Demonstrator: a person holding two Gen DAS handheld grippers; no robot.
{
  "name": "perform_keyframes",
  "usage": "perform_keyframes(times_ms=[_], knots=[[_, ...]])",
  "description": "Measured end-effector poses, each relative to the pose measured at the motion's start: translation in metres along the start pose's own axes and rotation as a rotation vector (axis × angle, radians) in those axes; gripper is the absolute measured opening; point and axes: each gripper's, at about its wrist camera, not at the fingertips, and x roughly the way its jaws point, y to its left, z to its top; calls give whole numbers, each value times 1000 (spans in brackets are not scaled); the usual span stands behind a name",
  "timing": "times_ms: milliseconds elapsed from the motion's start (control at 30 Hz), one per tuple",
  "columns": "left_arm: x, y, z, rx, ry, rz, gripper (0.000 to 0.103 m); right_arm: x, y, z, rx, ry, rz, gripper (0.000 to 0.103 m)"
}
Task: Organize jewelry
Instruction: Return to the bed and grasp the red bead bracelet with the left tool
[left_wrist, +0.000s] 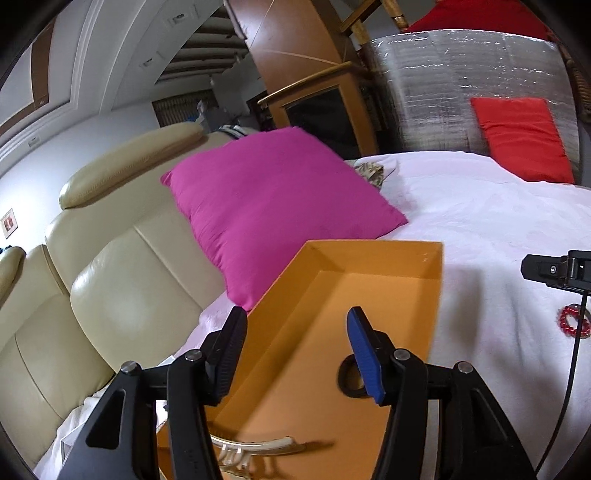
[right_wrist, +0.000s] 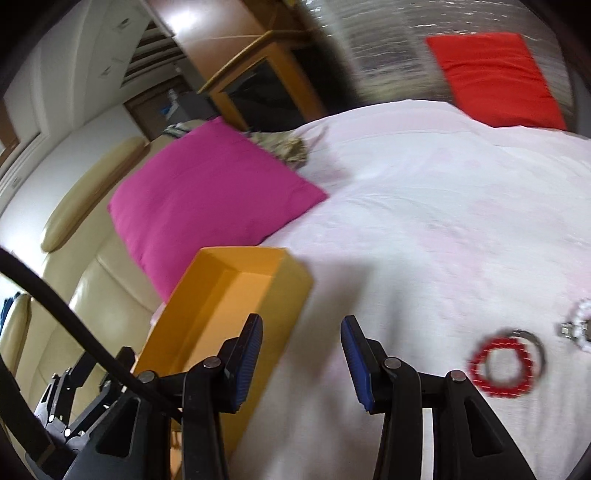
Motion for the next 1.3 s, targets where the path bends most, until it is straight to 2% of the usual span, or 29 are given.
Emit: perform_keyframes(times_ms=[167,367,500,667,900,1000,1133,1300], knots=[[-10,-26,3,16,-8,-50,58,-20,-25,2,26,-18,-35,47],[-27,-72,10,52,-13,-149,58,-44,-65,0,55,-20,-87,47],[-29,-103,11,72,17,-232,58,-65,-97,1,81,-28,-108,47],[-22,-132,10,65,101,-351,58,-100,-148,0,133,-44,-130,47],[-6,-173,5,63,230,-526,58,-138,-212,-5,262,-44,-119,47],[2,-186,4,63,266,-589,58,-144,-236,-10,354,-31,-71,47],[14,-198,4,58,286,-656,58,-136,-259,-15,484,-2,-7,40],[20,-212,2,63,291,-759,58,-123,-263,-12,543,33,-24,37]])
